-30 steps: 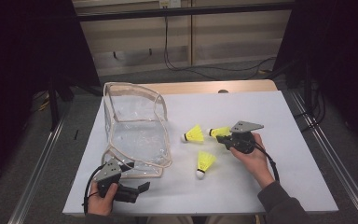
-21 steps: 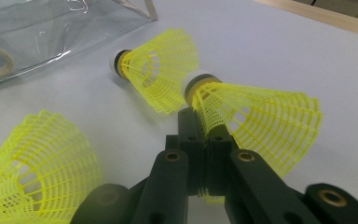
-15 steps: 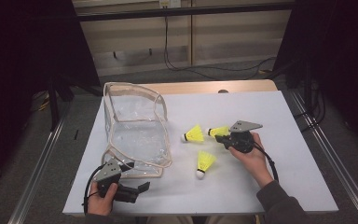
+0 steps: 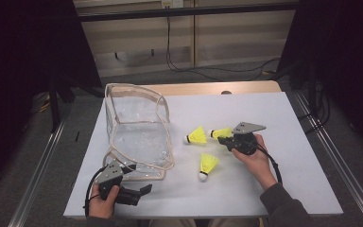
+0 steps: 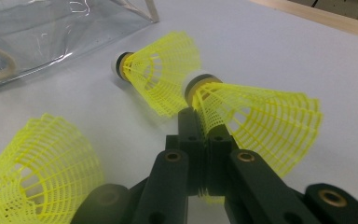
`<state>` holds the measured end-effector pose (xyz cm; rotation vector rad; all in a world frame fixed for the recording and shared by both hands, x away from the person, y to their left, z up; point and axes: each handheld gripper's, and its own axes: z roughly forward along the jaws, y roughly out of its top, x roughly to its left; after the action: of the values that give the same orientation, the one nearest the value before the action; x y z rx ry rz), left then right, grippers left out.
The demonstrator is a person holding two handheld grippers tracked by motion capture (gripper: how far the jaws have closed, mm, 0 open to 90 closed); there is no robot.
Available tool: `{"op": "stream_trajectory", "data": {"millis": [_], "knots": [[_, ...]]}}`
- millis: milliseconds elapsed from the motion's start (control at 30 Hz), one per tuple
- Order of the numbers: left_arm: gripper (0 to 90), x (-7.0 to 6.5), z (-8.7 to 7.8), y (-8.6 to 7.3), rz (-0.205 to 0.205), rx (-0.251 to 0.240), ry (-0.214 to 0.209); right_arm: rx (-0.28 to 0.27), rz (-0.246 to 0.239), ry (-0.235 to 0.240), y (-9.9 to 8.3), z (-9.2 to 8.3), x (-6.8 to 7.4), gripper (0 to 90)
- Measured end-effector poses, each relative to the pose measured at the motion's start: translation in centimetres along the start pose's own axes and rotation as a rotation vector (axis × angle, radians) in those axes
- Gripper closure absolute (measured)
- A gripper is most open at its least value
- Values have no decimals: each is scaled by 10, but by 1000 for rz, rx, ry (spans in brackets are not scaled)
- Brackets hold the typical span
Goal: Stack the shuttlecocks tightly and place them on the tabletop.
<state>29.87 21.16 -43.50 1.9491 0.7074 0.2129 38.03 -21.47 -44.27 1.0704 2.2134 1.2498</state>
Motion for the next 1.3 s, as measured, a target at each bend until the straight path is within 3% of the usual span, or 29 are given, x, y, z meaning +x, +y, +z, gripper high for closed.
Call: {"op": "stream_trajectory", "data": {"millis": [1300], "knots": [[32, 0, 0, 0, -4, -7, 0, 9, -11, 30, 7, 9, 7, 885]]}}
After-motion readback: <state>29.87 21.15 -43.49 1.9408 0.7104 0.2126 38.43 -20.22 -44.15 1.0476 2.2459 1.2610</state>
